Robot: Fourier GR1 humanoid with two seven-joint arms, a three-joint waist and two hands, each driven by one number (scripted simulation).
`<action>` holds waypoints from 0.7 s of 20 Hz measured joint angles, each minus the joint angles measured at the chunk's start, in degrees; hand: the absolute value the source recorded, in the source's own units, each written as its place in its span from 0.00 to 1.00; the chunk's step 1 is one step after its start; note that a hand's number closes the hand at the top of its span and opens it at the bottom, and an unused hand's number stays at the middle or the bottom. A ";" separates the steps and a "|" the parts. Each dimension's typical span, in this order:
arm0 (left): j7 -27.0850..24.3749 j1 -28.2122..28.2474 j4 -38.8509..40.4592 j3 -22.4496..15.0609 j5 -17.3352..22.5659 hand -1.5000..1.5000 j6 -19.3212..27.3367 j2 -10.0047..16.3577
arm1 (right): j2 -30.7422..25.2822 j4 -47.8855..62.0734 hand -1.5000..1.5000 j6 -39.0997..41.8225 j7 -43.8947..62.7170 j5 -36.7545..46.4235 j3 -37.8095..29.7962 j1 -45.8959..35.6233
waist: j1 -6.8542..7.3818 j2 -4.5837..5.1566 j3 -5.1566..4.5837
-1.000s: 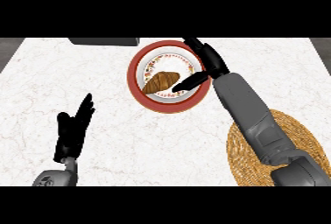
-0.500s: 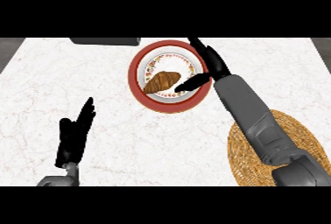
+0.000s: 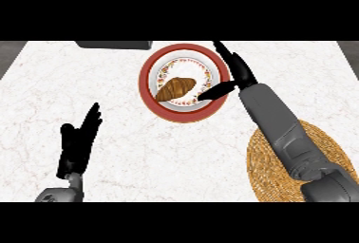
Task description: Pick the croissant from the placemat and place it in the plate
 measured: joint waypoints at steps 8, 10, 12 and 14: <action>-1.42 -0.97 2.05 0.58 0.05 0.50 -0.41 -0.17 | -3.89 1.03 0.00 0.43 -0.77 0.73 -0.53 0.98 | 0.15 0.15 0.02; -0.83 -1.52 1.98 0.29 -0.20 0.50 -0.07 -0.65 | -4.17 1.14 0.00 -0.34 -0.67 0.64 -0.94 0.81 | 0.30 0.20 0.03; -1.06 -1.23 1.73 -0.07 -0.64 0.50 0.17 -0.91 | -4.94 1.37 0.00 -0.54 -1.20 0.34 -1.55 1.27 | 0.48 0.27 0.03; -1.17 -1.30 1.84 -0.35 -0.97 0.50 0.42 -1.26 | -5.67 1.50 0.00 -0.29 -1.91 0.04 -2.09 1.86 | 0.52 0.30 0.04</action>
